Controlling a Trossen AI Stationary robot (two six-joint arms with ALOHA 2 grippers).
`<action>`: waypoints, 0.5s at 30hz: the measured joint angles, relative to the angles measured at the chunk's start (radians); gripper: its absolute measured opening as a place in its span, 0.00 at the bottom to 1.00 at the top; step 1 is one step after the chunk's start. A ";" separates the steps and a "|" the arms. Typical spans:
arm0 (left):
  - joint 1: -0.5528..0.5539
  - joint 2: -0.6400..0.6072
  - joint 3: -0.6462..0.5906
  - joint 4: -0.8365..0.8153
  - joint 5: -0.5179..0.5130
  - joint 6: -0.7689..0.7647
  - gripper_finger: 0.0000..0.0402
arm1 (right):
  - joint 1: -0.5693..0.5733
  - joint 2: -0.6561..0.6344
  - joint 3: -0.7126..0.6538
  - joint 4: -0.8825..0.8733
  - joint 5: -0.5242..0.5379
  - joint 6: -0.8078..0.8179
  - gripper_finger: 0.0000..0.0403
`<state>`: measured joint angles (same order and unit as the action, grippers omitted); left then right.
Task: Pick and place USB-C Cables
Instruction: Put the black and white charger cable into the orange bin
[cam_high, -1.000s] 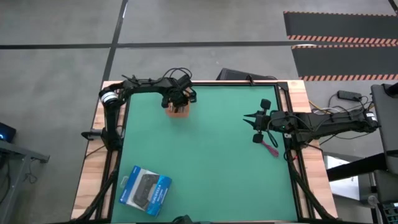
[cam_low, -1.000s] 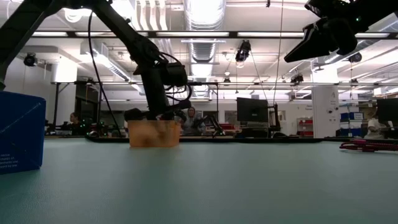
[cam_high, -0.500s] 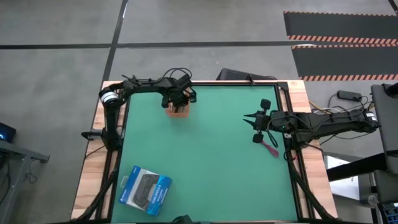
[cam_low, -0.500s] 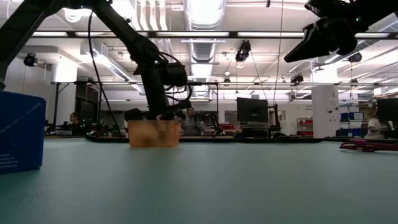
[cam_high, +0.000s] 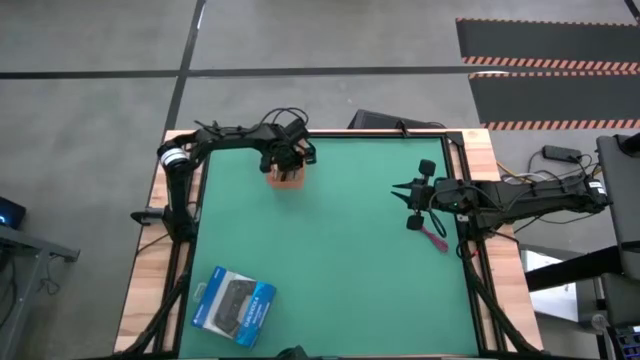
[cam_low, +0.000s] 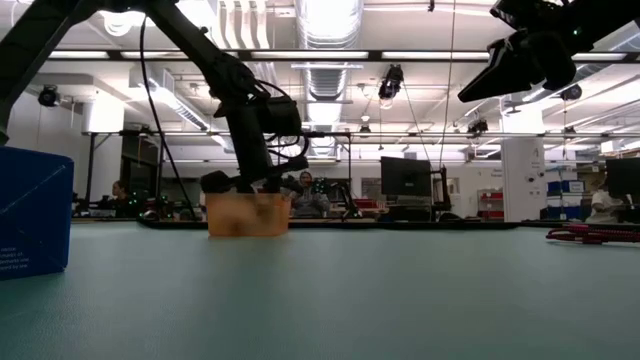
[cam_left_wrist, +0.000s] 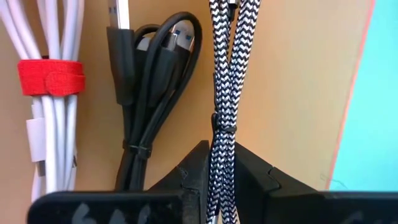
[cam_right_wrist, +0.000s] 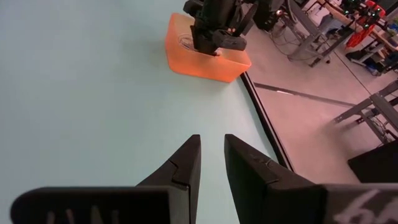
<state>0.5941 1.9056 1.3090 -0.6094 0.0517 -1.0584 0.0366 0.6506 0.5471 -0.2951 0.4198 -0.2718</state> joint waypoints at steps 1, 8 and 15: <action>0.000 -0.002 0.000 -0.001 0.000 0.000 0.10 | 0.000 0.000 0.000 0.000 0.000 0.000 0.16; 0.000 -0.011 0.000 0.000 0.001 0.018 0.10 | 0.000 0.000 0.000 0.000 0.000 0.000 0.16; 0.000 -0.011 0.002 0.007 0.026 0.018 0.10 | 0.000 0.000 0.000 0.000 0.000 0.011 0.16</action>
<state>0.5941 1.8948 1.3115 -0.6020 0.0773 -1.0409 0.0368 0.6506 0.5472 -0.2955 0.4198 -0.2612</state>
